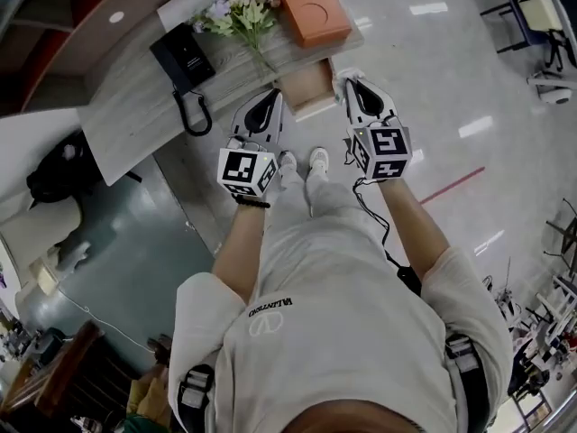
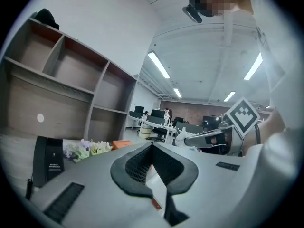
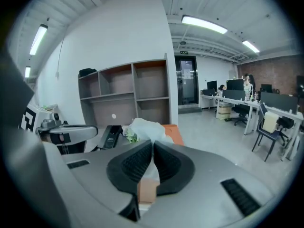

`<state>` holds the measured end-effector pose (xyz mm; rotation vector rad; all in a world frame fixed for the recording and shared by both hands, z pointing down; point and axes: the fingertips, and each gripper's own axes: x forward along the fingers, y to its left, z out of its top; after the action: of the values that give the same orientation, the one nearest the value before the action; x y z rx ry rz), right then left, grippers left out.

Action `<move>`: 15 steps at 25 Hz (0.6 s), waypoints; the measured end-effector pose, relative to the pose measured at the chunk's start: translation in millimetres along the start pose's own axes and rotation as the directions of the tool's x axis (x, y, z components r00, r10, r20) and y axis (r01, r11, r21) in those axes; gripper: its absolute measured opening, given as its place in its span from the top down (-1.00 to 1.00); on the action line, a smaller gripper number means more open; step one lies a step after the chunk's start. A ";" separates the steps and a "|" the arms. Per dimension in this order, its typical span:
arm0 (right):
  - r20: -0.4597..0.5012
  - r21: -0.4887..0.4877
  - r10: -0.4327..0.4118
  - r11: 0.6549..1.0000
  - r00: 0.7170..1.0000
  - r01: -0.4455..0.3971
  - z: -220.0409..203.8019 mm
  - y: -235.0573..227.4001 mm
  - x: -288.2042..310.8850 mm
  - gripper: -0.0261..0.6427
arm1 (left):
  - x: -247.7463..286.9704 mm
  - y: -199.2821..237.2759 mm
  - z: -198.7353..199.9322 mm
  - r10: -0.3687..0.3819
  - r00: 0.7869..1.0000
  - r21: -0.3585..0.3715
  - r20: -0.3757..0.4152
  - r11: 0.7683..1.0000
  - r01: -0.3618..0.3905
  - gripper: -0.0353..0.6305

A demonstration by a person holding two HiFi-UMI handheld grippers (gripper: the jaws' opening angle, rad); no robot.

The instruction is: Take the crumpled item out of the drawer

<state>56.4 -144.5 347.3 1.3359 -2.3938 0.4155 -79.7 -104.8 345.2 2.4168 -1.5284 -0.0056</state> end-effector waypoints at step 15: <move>0.256 0.041 -0.079 0.997 0.963 0.071 115.6 -7.6 -94.5 0.89 | -38.8 -24.2 135.6 -0.059 0.985 0.119 0.159 0.992 0.040 0.90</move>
<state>88.8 -126.5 202.5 1.5756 -2.5411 0.2739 -96.0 -92.4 203.6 2.6018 -1.5764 -0.1316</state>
